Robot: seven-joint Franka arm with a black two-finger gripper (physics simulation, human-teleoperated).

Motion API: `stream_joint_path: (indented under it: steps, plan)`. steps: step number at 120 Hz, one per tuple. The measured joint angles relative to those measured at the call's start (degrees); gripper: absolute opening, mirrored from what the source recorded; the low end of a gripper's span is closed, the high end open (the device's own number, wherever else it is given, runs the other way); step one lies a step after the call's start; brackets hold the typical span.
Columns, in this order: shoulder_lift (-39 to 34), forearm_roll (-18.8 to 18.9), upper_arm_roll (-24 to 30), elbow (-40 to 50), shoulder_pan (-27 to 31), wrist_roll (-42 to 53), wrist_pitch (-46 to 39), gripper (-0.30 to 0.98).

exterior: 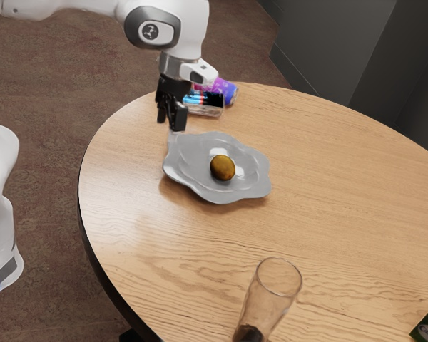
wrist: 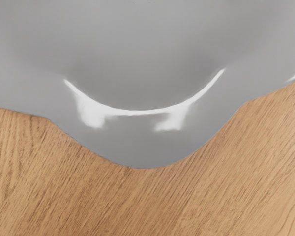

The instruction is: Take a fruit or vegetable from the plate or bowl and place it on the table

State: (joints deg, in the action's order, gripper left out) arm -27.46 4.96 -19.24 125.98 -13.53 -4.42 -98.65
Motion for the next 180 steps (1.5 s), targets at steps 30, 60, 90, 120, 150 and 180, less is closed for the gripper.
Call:
stream_joint_path:
  steps: [30,60,90,120,150,180]
  plan:
    - [3.37,4.88,-16.19,-6.41,-12.99,-1.10,-2.78,0.69]
    - [13.77,6.57,-27.22,-15.24,-28.94,-1.84,-4.75,0.69]
    - [19.37,5.38,-28.49,-14.63,-31.58,-2.23,-8.15,0.69]
    - [25.58,4.02,-28.59,-14.56,-31.65,-2.50,-14.08,0.69]
    - [28.84,0.78,-28.57,-14.85,-31.66,-2.66,-17.45,0.69]
    - [29.85,-1.86,-28.63,-14.06,-31.67,-2.74,-18.67,0.69]
